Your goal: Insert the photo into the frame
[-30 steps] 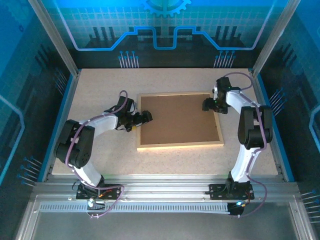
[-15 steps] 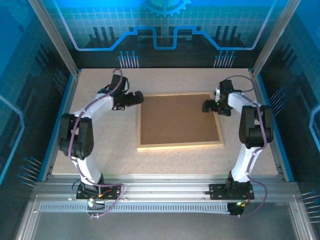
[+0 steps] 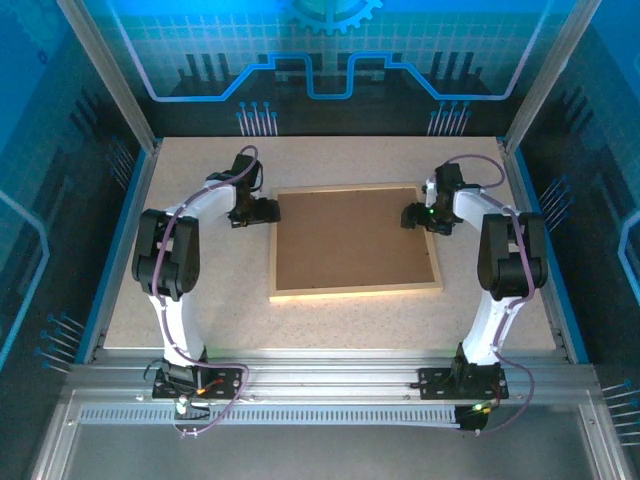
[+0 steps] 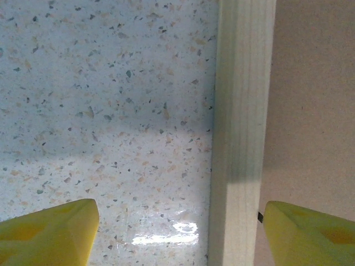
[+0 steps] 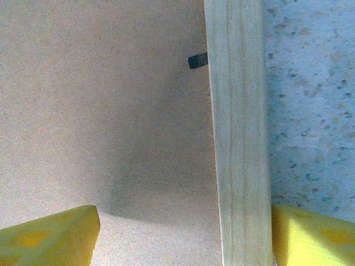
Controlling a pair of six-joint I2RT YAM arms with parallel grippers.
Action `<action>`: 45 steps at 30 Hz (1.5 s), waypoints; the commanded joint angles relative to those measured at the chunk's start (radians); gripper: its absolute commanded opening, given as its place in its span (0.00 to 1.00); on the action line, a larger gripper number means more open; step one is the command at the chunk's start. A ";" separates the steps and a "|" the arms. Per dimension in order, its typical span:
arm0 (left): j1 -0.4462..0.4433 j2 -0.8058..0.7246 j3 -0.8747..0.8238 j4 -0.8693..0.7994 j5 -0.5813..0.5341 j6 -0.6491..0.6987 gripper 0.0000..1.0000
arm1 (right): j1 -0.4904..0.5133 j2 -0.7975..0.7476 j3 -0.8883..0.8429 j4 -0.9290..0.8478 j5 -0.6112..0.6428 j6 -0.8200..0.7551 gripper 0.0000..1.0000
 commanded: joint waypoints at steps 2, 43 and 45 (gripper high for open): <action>0.011 0.011 0.016 -0.042 -0.016 0.035 0.79 | 0.023 -0.034 0.000 -0.005 -0.053 0.009 0.79; -0.036 0.109 -0.023 -0.026 0.014 -0.012 0.79 | 0.030 0.005 0.009 -0.007 -0.055 0.016 0.77; -0.042 0.121 -0.004 -0.044 0.015 -0.008 0.79 | 0.033 0.007 0.010 -0.008 -0.058 0.016 0.77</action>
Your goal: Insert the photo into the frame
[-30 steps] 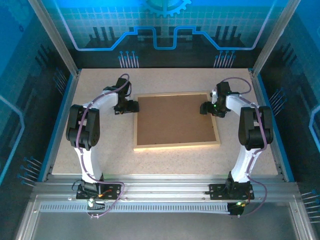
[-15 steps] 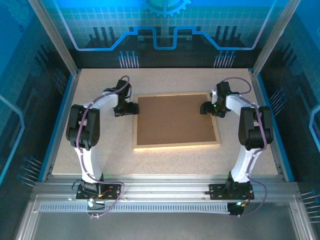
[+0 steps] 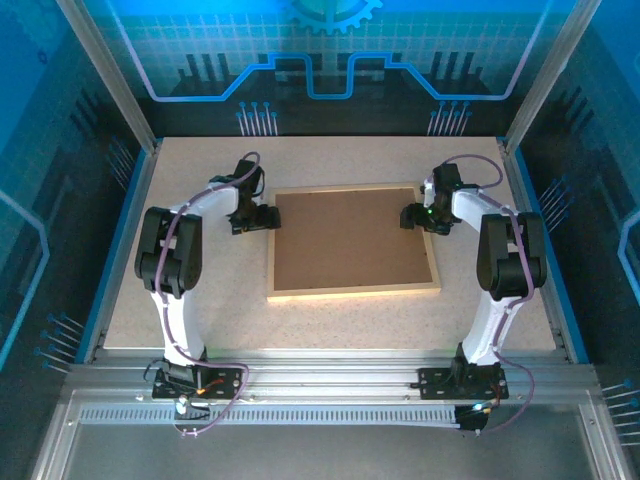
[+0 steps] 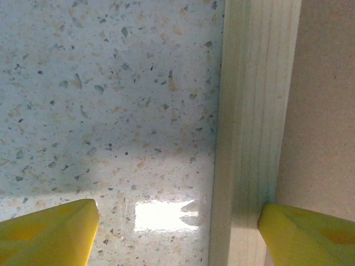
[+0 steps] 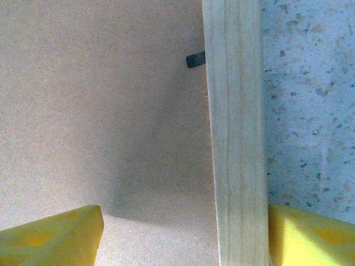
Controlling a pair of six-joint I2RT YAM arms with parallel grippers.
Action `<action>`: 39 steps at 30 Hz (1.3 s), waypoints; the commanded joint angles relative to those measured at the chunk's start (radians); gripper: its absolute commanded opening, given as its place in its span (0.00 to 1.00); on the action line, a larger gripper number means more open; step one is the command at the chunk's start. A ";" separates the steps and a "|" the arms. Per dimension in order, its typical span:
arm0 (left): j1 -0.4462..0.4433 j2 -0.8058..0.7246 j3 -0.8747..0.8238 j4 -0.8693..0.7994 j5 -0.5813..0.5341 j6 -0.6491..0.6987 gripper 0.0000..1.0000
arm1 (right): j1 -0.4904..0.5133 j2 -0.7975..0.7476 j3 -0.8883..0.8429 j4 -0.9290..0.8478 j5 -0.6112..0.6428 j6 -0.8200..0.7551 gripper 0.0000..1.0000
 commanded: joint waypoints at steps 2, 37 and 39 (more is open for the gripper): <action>-0.043 0.098 0.031 -0.044 0.000 0.006 0.78 | 0.031 0.009 0.013 -0.006 -0.060 0.011 0.77; -0.121 0.105 0.149 -0.054 0.119 -0.037 0.76 | 0.061 0.031 0.061 -0.027 -0.048 0.008 0.76; -0.109 0.076 0.147 -0.043 0.119 -0.039 0.76 | 0.059 0.029 0.060 -0.029 -0.042 0.008 0.76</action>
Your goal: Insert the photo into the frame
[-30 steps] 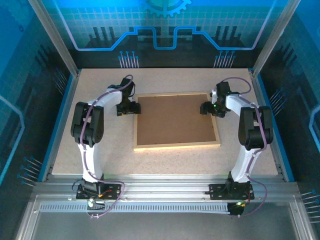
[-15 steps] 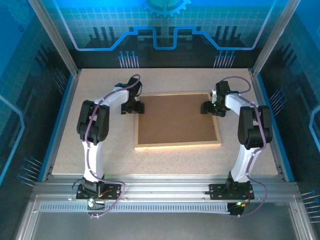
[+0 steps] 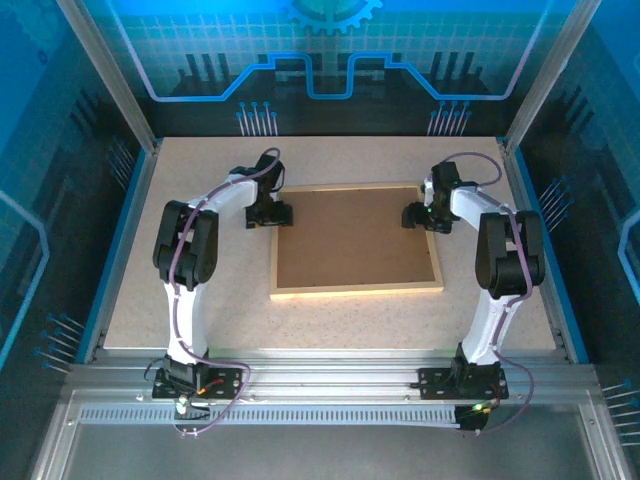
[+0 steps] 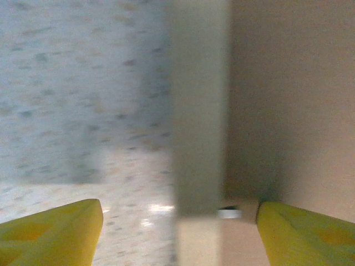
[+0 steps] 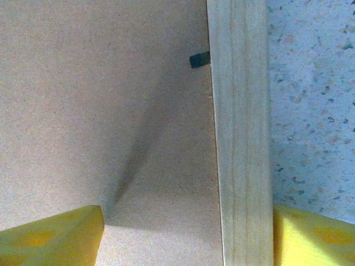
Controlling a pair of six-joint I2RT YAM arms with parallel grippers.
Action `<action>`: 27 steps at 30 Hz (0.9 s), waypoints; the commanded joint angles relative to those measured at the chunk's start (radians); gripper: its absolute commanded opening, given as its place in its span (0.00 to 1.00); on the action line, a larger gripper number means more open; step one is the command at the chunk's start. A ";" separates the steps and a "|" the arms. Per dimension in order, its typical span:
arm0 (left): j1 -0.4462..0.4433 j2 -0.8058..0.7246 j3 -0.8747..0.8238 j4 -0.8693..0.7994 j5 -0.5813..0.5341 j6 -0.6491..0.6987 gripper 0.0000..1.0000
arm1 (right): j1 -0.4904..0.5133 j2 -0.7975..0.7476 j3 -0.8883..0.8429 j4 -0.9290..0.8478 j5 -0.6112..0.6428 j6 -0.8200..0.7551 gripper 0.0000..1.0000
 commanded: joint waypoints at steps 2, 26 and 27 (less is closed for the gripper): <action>-0.007 -0.060 -0.026 0.057 0.137 -0.021 0.77 | 0.049 0.013 0.027 -0.006 -0.087 0.009 0.76; 0.080 -0.394 -0.406 0.059 0.052 -0.017 0.80 | 0.043 0.020 0.026 -0.021 -0.071 0.021 0.76; 0.080 -0.404 -0.426 0.062 0.056 -0.026 0.80 | 0.043 0.020 0.025 -0.024 -0.071 0.019 0.76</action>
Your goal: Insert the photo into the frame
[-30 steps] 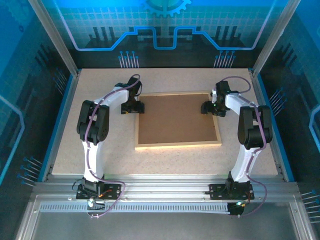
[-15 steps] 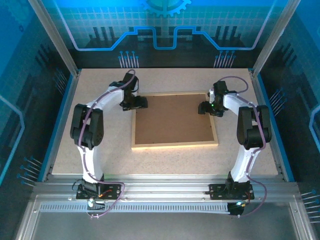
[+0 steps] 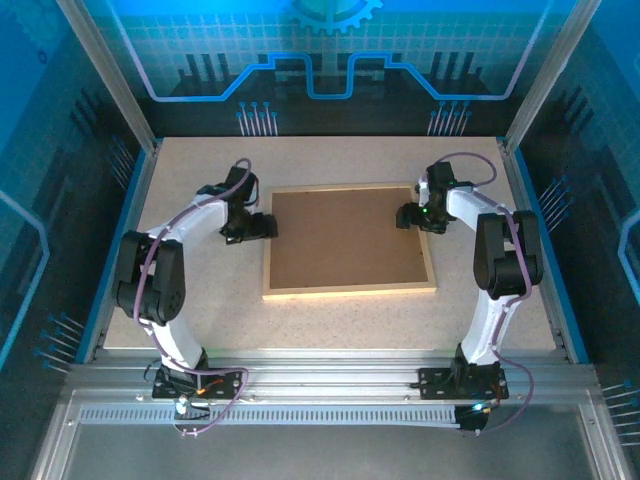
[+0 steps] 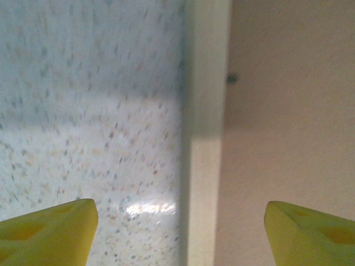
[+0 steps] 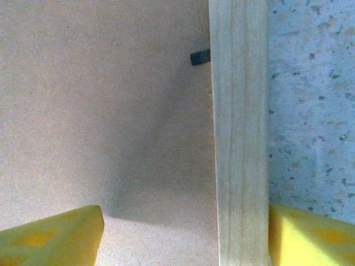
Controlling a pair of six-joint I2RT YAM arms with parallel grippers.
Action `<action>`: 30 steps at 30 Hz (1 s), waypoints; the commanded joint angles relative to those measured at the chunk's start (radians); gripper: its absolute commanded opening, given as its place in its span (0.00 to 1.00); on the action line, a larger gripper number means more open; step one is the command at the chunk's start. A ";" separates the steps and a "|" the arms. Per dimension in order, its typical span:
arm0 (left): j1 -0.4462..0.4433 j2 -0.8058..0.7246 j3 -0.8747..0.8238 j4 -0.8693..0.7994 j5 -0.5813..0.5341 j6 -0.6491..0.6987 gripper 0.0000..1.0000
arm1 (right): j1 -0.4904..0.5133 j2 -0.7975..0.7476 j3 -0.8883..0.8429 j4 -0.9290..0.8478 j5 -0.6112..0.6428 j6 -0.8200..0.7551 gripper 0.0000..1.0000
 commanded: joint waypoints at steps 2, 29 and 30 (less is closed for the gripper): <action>0.008 -0.072 -0.092 0.016 0.035 -0.037 0.80 | 0.019 0.020 0.027 -0.029 -0.040 0.006 0.76; 0.005 -0.157 -0.269 0.040 0.081 -0.093 0.79 | 0.016 0.024 0.028 -0.028 -0.044 0.011 0.75; 0.005 -0.154 -0.269 0.048 0.087 -0.095 0.79 | 0.016 0.028 0.028 -0.027 -0.044 0.009 0.75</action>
